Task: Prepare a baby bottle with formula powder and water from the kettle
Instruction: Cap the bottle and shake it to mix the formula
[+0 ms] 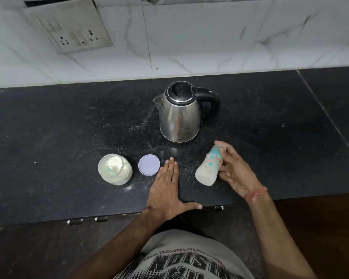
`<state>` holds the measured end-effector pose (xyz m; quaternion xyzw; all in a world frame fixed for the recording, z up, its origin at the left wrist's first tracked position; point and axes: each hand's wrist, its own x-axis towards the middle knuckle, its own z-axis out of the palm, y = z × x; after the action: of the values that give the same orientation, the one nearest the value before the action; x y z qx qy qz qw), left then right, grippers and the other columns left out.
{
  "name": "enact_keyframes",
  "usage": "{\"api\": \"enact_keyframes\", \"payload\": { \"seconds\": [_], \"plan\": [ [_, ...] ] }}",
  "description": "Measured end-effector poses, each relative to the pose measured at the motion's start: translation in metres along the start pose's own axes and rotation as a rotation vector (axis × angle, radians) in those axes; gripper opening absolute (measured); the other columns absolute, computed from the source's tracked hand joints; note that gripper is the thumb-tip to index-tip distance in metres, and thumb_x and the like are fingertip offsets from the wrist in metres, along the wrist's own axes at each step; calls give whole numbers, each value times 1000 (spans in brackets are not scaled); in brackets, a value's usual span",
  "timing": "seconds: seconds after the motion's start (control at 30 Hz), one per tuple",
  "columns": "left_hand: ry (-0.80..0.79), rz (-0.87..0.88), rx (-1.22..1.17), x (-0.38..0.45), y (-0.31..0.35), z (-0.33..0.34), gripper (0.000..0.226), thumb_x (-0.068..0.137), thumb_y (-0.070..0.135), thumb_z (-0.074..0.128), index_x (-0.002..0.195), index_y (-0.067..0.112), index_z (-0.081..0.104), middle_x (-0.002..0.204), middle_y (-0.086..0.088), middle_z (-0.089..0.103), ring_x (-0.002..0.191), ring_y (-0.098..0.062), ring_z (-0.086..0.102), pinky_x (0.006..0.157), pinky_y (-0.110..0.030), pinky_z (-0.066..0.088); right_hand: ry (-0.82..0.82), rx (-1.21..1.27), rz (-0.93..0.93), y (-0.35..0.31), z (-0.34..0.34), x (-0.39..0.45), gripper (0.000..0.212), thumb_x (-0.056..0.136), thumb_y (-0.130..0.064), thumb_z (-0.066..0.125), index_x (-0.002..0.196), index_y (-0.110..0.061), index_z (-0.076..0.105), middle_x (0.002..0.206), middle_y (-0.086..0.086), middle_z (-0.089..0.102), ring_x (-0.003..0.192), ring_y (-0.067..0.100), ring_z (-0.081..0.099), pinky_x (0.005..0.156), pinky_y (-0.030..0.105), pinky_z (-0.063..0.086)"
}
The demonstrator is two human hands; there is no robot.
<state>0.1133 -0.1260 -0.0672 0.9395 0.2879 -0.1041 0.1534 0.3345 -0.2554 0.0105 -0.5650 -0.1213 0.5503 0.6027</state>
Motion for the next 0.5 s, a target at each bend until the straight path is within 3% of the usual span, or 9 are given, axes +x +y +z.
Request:
{"api": "enact_keyframes", "payload": {
  "seconds": [0.13,0.2,0.27,0.3,0.33,0.4,0.5],
  "plan": [
    [-4,14,1,-1,0,-1,171,63,123,30,177,5,-17,184,-12,-33,172,-24,-29,142,-45,-6,-286,-167,51,-3,-3,-2,39,113,-30,62,152,-29,60,138,28,72,99,39,61,42,18,38],
    [-9,8,5,0,0,-1,171,62,123,30,177,5,-17,183,-13,-34,171,-24,-31,142,-44,-8,-164,-65,40,-1,-2,1,39,109,-36,66,148,-34,64,144,32,66,112,45,58,60,30,52],
    [-5,1,4,1,0,-1,173,60,124,26,177,5,-17,184,-13,-33,171,-24,-31,142,-45,-7,-68,-36,62,2,0,4,37,106,-43,68,144,-40,67,146,30,66,114,41,56,87,52,59],
    [-5,5,-3,2,0,-1,173,59,125,22,177,5,-16,184,-13,-33,171,-24,-30,142,-45,-5,-133,-106,107,0,4,2,38,107,-41,66,146,-38,66,143,28,69,106,38,59,82,52,62],
    [-7,10,-11,1,-1,-1,172,57,124,16,178,5,-15,184,-13,-33,172,-24,-29,142,-46,-4,-254,-193,141,-3,6,-2,40,109,-36,64,149,-33,63,139,26,72,96,33,63,64,39,62],
    [-11,3,-20,1,-1,-2,172,57,124,13,178,5,-14,184,-13,-33,171,-24,-29,142,-45,-6,-380,-231,134,-2,2,-5,41,110,-24,62,152,-24,60,135,28,73,82,20,69,41,19,45],
    [-5,-5,15,1,2,-2,173,60,124,27,177,4,-16,183,-13,-33,170,-24,-32,142,-44,-11,-110,-149,99,-10,-4,1,29,113,-31,58,139,-35,70,137,28,71,79,19,66,38,18,37]
  ]
}}
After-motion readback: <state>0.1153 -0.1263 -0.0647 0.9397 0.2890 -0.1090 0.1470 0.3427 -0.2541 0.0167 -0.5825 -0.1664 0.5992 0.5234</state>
